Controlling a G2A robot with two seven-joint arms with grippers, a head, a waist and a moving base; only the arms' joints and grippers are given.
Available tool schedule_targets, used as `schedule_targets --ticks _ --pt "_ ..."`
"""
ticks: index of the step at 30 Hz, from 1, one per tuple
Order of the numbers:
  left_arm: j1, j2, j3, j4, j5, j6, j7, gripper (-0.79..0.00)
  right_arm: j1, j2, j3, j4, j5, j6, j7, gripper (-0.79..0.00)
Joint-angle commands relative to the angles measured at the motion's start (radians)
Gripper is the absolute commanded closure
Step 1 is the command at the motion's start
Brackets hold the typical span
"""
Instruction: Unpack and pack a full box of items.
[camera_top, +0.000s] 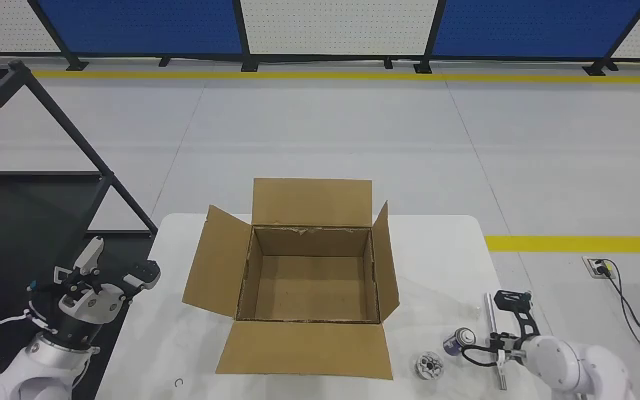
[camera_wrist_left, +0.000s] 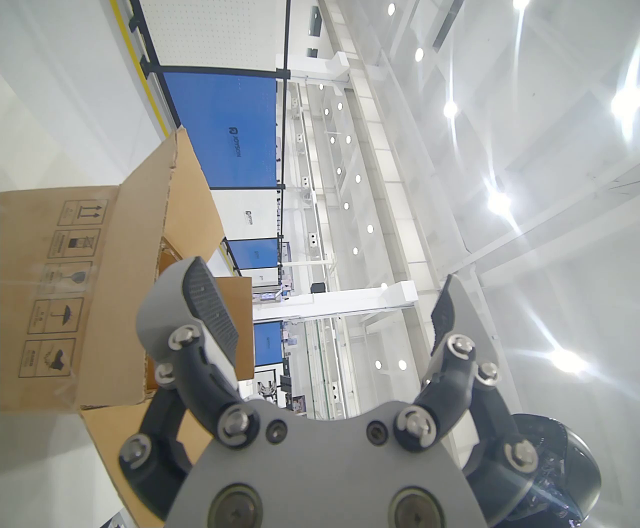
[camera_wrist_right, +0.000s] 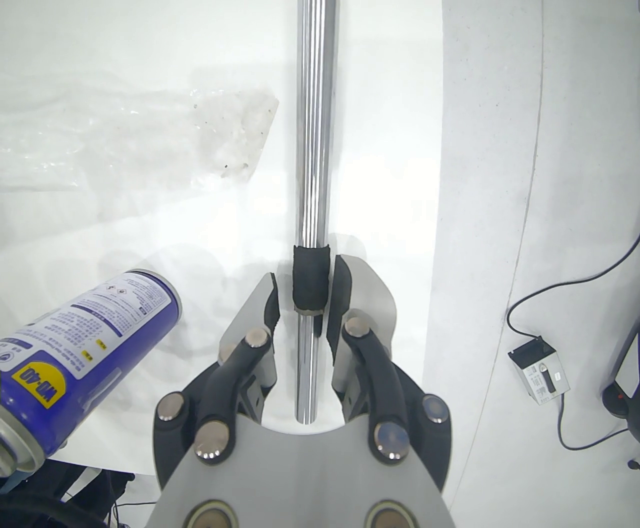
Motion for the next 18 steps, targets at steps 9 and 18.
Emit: schedule_targets --ticks 9,18 --pt "0.0 0.0 0.0 0.0 0.0 0.0 0.0 -0.785 -0.039 0.01 0.019 -0.074 0.019 0.016 -0.001 -0.388" --pt "0.0 0.0 0.0 0.0 0.0 0.0 0.0 -0.785 -0.133 0.018 0.067 -0.26 0.034 0.047 -0.025 -0.785"
